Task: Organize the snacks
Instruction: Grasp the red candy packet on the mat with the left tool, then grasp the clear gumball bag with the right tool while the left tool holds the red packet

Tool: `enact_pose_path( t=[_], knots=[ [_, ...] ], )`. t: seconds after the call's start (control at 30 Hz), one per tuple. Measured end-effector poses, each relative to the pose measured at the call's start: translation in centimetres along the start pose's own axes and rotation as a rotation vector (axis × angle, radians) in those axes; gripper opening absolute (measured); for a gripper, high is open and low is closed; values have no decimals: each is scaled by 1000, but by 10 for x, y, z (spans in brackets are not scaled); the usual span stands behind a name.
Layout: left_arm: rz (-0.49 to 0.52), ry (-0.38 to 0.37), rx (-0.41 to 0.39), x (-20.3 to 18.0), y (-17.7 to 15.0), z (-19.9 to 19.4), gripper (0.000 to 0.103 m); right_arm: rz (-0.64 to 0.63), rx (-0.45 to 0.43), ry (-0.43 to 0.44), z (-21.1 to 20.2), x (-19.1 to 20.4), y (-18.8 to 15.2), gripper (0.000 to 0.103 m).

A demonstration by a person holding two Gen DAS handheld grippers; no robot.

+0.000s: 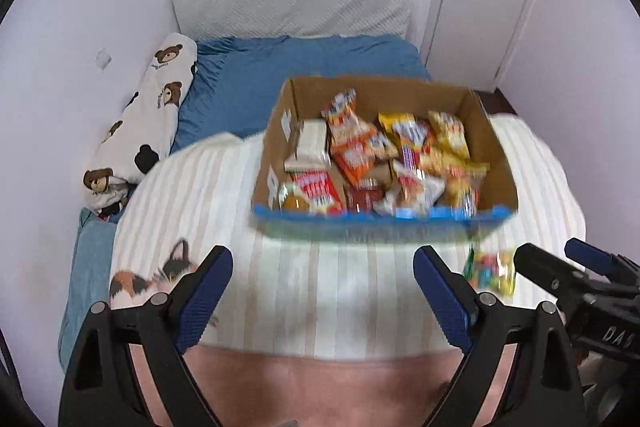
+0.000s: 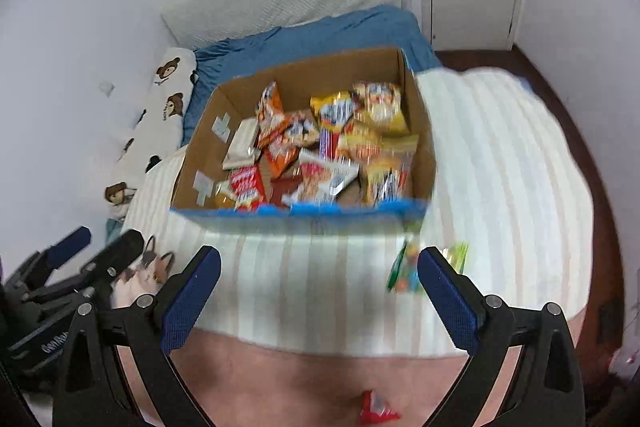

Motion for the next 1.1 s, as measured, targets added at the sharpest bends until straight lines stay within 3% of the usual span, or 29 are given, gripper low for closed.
enact_pose_path(
  t=[0.1,0.27,0.33,0.4,0.53,0.63,0.7,0.73,0.77,0.8,0.87,0.97,1.03,1.1],
  knots=[
    [37,3,63,-16,-35,17,93,36,77,43,16,-21,-38,101],
    [148,-45,261,-59,-101,71,93,134,194,30,51,-70,-102,98],
    [180,-87,346,-77,-120,90,93,180,244,32,67,-93,-125,79],
    [207,-129,430,-98,-138,110,93,226,284,45,80,-114,-144,68],
    [234,-200,552,-133,-162,139,92,301,301,44,93,-152,-172,59],
    [226,-252,631,-156,-172,163,92,345,301,41,96,-170,-182,59],
    [216,-278,662,-167,-176,176,90,369,303,41,97,-181,-188,59],
    [216,-277,671,-173,-178,182,84,382,304,43,98,-186,-191,59],
    [213,-279,675,-176,-180,186,61,389,305,44,99,-188,-190,59],
    [204,-282,675,-178,-180,189,47,394,304,46,99,-191,-190,59],
    [200,-290,663,-179,-179,187,36,404,301,54,99,-195,-190,59],
    [193,-267,630,-173,-171,180,35,415,300,96,97,-198,-184,60],
    [166,-256,602,-161,-158,174,35,406,299,117,94,-194,-170,71],
    [132,-234,569,-147,-144,170,35,377,274,130,89,-188,-151,74]
  ],
)
Point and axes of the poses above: each gripper's, at about its wrist camera, not at the fingertips, and z roughly the way its jaws point, x to its left, y to its top, the point moved 2 cm from there along z, roughly the way its jaws point, and after that the axes turned 12 degrees about x, right-handed, at the moved point
